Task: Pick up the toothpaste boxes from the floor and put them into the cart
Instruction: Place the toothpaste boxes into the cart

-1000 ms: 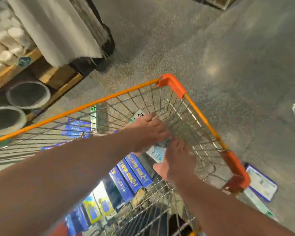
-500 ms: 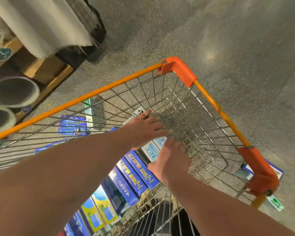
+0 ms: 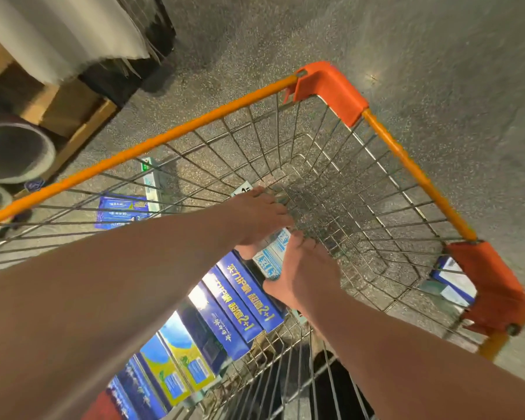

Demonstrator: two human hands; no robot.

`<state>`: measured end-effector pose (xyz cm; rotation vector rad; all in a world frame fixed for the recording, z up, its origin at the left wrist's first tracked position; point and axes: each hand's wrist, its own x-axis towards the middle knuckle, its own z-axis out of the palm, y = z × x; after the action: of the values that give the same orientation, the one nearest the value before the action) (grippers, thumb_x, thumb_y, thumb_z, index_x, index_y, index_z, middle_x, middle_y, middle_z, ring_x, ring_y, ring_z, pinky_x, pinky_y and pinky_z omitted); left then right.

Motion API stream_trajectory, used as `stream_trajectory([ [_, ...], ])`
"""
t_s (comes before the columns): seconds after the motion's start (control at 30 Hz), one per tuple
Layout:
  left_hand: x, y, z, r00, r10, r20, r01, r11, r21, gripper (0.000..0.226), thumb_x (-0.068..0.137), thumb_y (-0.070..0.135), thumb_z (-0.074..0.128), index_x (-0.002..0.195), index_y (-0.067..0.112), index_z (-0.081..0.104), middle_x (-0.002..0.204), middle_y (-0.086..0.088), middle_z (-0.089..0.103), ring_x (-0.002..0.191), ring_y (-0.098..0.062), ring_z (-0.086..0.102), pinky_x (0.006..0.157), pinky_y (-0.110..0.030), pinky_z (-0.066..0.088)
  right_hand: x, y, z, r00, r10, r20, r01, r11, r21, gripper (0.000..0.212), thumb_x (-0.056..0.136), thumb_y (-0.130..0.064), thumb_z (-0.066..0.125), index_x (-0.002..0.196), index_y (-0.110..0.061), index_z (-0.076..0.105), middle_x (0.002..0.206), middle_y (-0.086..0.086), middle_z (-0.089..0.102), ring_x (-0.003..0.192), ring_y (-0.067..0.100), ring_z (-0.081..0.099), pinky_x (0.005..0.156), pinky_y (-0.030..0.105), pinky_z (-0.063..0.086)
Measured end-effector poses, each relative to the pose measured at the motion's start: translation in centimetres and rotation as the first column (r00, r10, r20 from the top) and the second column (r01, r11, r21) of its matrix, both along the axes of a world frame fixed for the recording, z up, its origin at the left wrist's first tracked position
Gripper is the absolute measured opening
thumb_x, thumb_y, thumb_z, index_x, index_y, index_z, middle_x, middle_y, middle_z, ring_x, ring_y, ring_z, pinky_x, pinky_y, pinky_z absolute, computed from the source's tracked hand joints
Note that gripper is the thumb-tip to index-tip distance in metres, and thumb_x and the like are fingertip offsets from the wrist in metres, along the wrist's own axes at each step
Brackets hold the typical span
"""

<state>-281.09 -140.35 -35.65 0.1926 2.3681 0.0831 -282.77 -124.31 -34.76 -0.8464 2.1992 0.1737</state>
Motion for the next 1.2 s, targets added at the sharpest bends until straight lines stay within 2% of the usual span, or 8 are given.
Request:
stream_trajectory([
  [0.13,0.8,0.3,-0.6,1.000,0.007,-0.019,-0.007,1.000,0.004,0.084,0.081,0.030,0.078,0.151,0.035,0.031,0.152,0.007,0.039,0.140,-0.025,0.033,0.123,-0.053,0.015,0.0,-0.1,0.4,1.000,0.020,-0.013,-0.020,1.000,-0.018,0.090,0.078,-0.065,0.069,0.138,-0.009,0.032,0.123,0.011,0.054,0.111,0.027,0.055,0.080,0.038,0.047],
  [0.27,1.2,0.1,-0.4,1.000,0.004,-0.019,-0.003,1.000,0.025,0.087,0.077,0.033,0.081,0.150,0.038,0.034,0.147,0.010,0.042,0.136,-0.023,0.035,0.122,-0.053,0.018,-0.1,-0.1,0.3,1.000,0.027,0.003,-0.027,0.999,-0.020,0.086,0.088,-0.072,0.054,0.142,-0.010,0.033,0.129,0.013,0.054,0.118,0.031,0.056,0.081,0.040,0.048],
  [0.47,1.5,0.1,-0.2,0.999,0.018,-0.034,-0.016,0.999,0.049,0.082,0.084,0.042,0.078,0.153,0.041,0.034,0.150,0.013,0.043,0.143,-0.021,0.032,0.124,-0.051,0.016,0.0,0.1,0.0,1.000,0.011,0.010,-0.011,1.000,0.006,0.081,0.092,-0.071,0.046,0.144,-0.012,0.031,0.131,0.014,0.051,0.120,0.032,0.053,0.081,0.041,0.045],
  [0.73,2.2,1.1,0.1,0.996,0.030,-0.089,-0.022,0.996,0.086,0.076,0.087,0.020,0.069,0.153,0.037,0.037,0.154,0.012,0.045,0.145,-0.019,0.033,0.125,-0.050,0.012,-0.2,0.7,0.1,0.999,-0.039,0.036,0.038,0.999,0.035,0.083,0.092,-0.071,0.048,0.146,-0.010,0.032,0.138,0.010,0.053,0.123,0.031,0.056,0.086,0.041,0.044],
  [0.83,2.6,1.6,0.2,0.995,0.037,-0.096,-0.030,0.997,0.068,0.073,0.093,0.028,0.068,0.156,0.032,0.033,0.157,0.009,0.039,0.149,-0.019,0.026,0.126,-0.050,0.006,-0.3,0.8,0.3,0.999,-0.027,0.024,0.026,0.999,0.019,0.084,0.090,-0.073,0.050,0.144,-0.010,0.033,0.136,0.011,0.054,0.122,0.032,0.056,0.092,0.045,0.050],
  [0.93,3.0,1.7,0.5,0.988,0.057,-0.143,-0.050,0.997,0.053,0.077,0.091,0.047,0.070,0.156,0.028,0.032,0.158,0.006,0.038,0.150,-0.021,0.025,0.125,-0.052,0.012,-0.5,0.5,1.5,1.000,0.011,-0.006,-0.011,1.000,-0.005,0.081,0.092,-0.070,0.052,0.144,-0.011,0.032,0.135,0.010,0.053,0.123,0.031,0.055,0.091,0.047,0.052],
  [1.03,3.4,1.7,2.2,0.983,0.111,-0.149,-0.110,0.994,0.020,0.082,0.088,0.044,0.071,0.156,0.025,0.030,0.161,0.003,0.034,0.151,-0.022,0.024,0.123,-0.052,0.021,-0.6,0.6,3.6,1.000,-0.008,-0.024,0.006,0.997,-0.078,0.072,0.092,-0.068,0.053,0.140,-0.015,0.039,0.133,0.006,0.055,0.122,0.030,0.056,0.092,0.047,0.052],
  [1.2,3.7,1.7,9.1,0.954,0.257,-0.152,-0.257,0.966,0.022,0.070,0.085,0.043,0.069,0.147,0.030,0.039,0.143,0.004,0.049,0.135,-0.024,0.049,0.104,-0.047,0.048,-0.5,1.7,10.7,0.993,-0.013,-0.121,0.002,0.996,-0.091,0.065,0.090,-0.068,0.053,0.132,-0.019,0.045,0.131,0.005,0.058,0.122,0.029,0.059,0.094,0.042,0.049],
])
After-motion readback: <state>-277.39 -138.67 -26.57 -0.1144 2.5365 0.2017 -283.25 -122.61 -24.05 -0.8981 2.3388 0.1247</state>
